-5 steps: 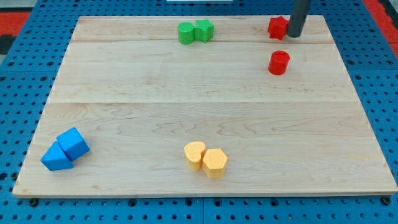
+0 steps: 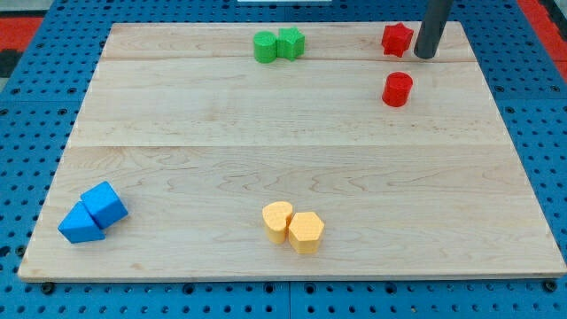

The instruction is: Push the red circle towards the down of the board

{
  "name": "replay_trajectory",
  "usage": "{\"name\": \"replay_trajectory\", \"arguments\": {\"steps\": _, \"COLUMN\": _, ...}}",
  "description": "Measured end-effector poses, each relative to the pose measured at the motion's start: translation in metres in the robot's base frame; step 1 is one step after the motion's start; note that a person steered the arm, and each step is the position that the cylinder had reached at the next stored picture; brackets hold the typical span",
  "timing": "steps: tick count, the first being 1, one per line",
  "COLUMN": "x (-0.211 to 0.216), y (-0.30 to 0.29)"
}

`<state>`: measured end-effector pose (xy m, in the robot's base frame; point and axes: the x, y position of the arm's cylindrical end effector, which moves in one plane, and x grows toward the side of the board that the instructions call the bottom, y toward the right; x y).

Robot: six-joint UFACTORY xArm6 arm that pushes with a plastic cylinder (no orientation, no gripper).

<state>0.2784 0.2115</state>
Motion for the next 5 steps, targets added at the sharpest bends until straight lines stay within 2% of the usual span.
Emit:
{"name": "replay_trajectory", "arguments": {"steps": 3, "x": 0.011, "y": -0.025}}
{"name": "replay_trajectory", "arguments": {"steps": 4, "x": 0.011, "y": -0.054}}
{"name": "replay_trajectory", "arguments": {"steps": 5, "x": 0.035, "y": -0.050}}
